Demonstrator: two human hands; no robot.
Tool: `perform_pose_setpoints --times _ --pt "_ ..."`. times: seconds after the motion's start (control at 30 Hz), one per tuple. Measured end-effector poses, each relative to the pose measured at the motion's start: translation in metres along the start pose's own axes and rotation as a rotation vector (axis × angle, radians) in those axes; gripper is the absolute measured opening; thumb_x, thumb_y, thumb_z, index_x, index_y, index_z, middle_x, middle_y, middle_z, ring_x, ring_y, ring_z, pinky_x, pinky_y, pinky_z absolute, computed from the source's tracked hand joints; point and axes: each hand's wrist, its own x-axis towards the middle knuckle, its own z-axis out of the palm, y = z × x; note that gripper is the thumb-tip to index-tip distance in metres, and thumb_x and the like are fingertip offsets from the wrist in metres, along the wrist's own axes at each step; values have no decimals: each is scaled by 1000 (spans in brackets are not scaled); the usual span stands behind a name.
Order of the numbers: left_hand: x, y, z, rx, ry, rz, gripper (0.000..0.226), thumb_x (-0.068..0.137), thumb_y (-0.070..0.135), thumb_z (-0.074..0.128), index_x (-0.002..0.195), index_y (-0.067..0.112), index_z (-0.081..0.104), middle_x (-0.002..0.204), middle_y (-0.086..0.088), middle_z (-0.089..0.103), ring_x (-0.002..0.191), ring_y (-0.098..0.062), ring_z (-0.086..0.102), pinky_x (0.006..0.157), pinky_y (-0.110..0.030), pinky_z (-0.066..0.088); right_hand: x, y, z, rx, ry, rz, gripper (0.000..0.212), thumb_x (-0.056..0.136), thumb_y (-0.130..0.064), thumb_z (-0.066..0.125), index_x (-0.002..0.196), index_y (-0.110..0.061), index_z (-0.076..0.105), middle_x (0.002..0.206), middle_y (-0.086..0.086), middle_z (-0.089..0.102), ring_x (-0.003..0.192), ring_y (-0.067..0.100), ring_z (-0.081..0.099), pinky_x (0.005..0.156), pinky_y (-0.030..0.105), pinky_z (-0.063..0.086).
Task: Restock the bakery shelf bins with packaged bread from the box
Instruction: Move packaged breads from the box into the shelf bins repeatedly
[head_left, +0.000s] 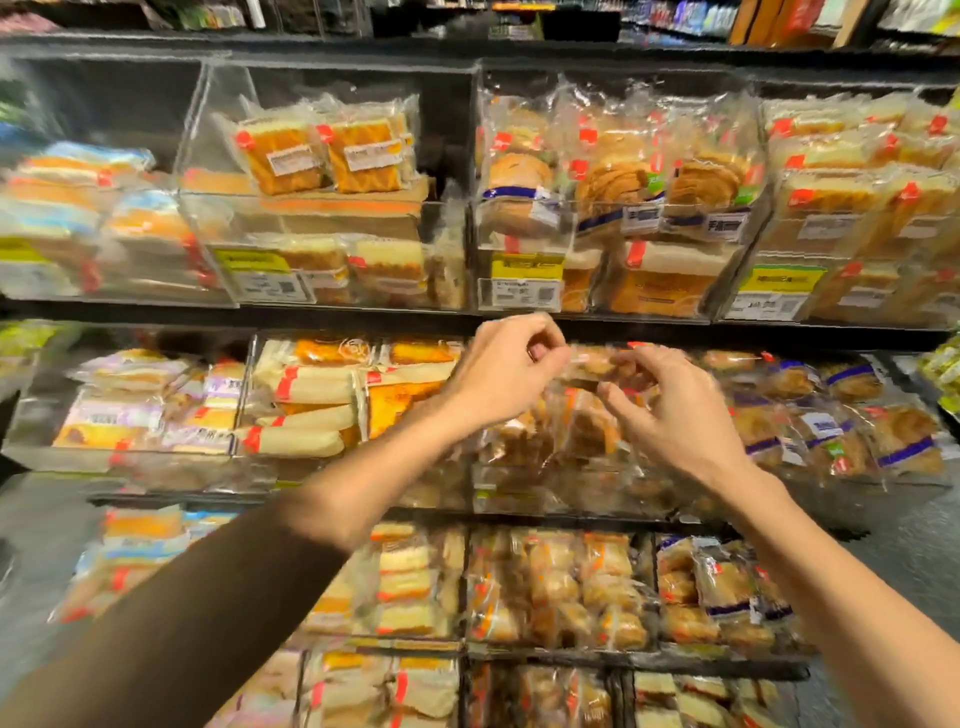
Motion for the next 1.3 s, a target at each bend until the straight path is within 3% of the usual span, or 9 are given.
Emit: perform_pose_setpoints --times 0.13,0.23,0.33,0.4,0.6,0.73,0.83,1.0,1.3 --pt "-67 -25 -81 173 78 -77 19 90 37 68 106 27 67 96 7 65 85 -5 56 79 -23 45 3 -78 22 120 -134 -211 34 86 -32 75 114 -13 68 102 4 68 96 24 63 81 28 40" --pt "-142 -50 -144 360 223 -204 33 86 41 68 114 23 65 104 3 65 96 -14 58 88 -29 44 3 -154 62 225 -286 -430 48 82 -49 63 115 -15 67 106 5 69 100 26 63 87 35 48" --pt "-240 -66 -209 544 323 -448 37 86 36 72 118 21 64 106 1 63 96 -20 59 83 -29 43 -18 -246 113 363 -434 -633 60 78 -61 50 117 -18 67 110 5 69 104 26 62 90 37 49" --pt "-311 -69 -251 627 403 -613 37 84 44 68 118 30 60 106 3 61 94 -21 57 84 -36 47 -44 -315 148 427 -538 -755 59 77 -59 55 118 -17 67 110 5 69 103 25 63 88 29 46" --pt "-524 -73 -331 838 631 -1050 47 82 56 54 115 25 65 105 -6 68 97 -30 64 82 -39 51 -160 -506 228 462 -762 -1169 48 85 -50 65 122 -18 63 118 7 62 110 29 59 88 37 44" --pt "-651 -91 -378 890 686 -1241 31 84 34 64 110 17 66 103 -10 68 96 -34 65 82 -31 43 -244 -617 280 423 -877 -1362 54 87 -56 59 129 -23 56 124 3 56 118 25 54 96 35 42" --pt "-729 -124 -413 794 708 -1432 34 87 24 71 118 14 64 124 -13 64 115 -34 59 93 -34 42 -306 -695 325 378 -948 -1412 55 88 -56 57 133 -23 54 130 1 55 121 23 52 101 34 41" --pt "-845 -209 -473 538 713 -1645 29 91 30 65 118 22 60 116 -8 67 108 -29 61 86 -34 45 -395 -798 398 260 -1098 -1390 54 93 -51 57 138 -22 51 134 -2 53 127 18 49 102 28 35" --pt "-941 -360 -538 247 692 -1728 28 95 31 62 120 21 60 124 -5 62 109 -24 60 92 -36 50 -446 -916 534 63 -1261 -1257 44 93 -48 59 131 -25 55 135 -2 55 120 17 53 96 34 46"
